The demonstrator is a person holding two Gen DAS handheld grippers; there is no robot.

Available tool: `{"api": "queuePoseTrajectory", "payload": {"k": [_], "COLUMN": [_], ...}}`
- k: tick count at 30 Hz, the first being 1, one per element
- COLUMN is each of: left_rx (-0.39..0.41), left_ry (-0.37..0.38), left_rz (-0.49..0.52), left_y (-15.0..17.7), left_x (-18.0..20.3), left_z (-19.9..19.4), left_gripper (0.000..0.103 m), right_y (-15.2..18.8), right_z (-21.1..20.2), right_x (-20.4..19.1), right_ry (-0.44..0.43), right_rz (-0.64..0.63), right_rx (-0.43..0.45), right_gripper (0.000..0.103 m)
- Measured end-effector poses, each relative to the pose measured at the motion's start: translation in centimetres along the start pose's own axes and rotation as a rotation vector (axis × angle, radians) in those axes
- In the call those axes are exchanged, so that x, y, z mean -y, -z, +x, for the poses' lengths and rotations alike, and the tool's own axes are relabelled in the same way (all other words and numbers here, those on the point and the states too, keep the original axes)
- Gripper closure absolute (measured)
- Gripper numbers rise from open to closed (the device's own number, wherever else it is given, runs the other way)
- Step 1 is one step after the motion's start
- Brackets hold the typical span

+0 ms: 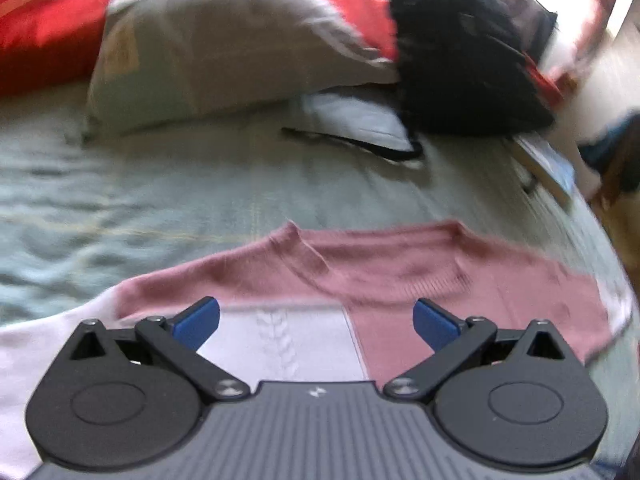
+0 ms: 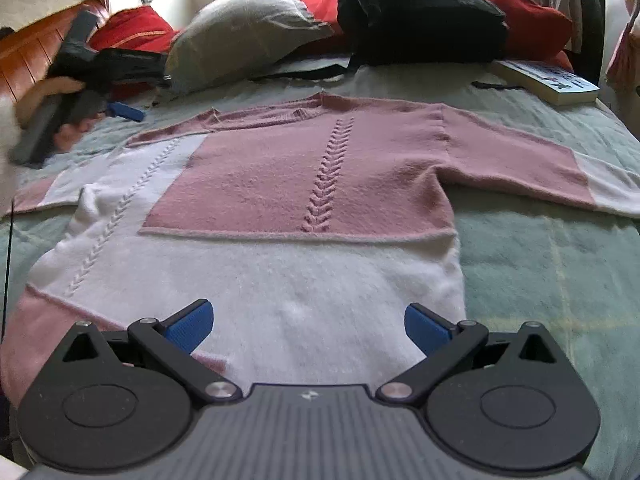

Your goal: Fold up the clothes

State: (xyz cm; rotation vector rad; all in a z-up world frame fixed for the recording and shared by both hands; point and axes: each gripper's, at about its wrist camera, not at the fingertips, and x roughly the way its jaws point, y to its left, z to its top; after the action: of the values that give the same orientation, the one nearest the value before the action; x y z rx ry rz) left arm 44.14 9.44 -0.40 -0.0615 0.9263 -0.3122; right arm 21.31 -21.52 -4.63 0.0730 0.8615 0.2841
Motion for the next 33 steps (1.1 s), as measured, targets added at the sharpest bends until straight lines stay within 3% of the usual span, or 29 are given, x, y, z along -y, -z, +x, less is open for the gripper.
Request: {"api": "queuePoseTrajectory", "payload": {"k": [5, 10, 13, 16, 20, 28, 33], "left_rx": [0.027, 0.050, 0.033, 0.063, 0.027, 0.052, 0.065], "left_ry": [0.003, 0.048, 0.107, 0.102, 0.089, 0.028, -0.057], "left_rz": [0.191, 0.302, 0.290, 0.317, 0.204, 0.168, 0.168], "left_y": [4.6, 10.1, 12.8, 15.2, 17.1, 24.2, 26.4], "left_x": [2.9, 4.5, 5.0, 5.4, 3.5, 1.0, 3.1], "left_z": [-6.1, -6.6, -4.7, -3.1, -2.0, -8.5, -11.2], "left_gripper": [0.001, 0.001, 0.001, 0.001, 0.001, 0.001, 0.001], "right_y": [1.9, 2.3, 1.9, 1.7, 2.1, 3.6, 4.2], "right_z": [-1.0, -1.3, -1.0, -0.8, 0.0, 0.2, 0.3], "right_x": [-0.1, -0.4, -0.8, -1.2, -0.7, 0.1, -1.2], "right_ry": [-0.032, -0.098, -0.109, -0.112, -0.121, -0.114, -0.059], "right_rz": [-0.009, -0.026, -0.038, -0.048, -0.019, -0.015, -0.092], "right_rx": [-0.014, 0.013, 0.041, 0.065, 0.039, 0.044, 0.045], "right_gripper": [0.000, 0.000, 0.000, 0.000, 0.000, 0.000, 0.000]}}
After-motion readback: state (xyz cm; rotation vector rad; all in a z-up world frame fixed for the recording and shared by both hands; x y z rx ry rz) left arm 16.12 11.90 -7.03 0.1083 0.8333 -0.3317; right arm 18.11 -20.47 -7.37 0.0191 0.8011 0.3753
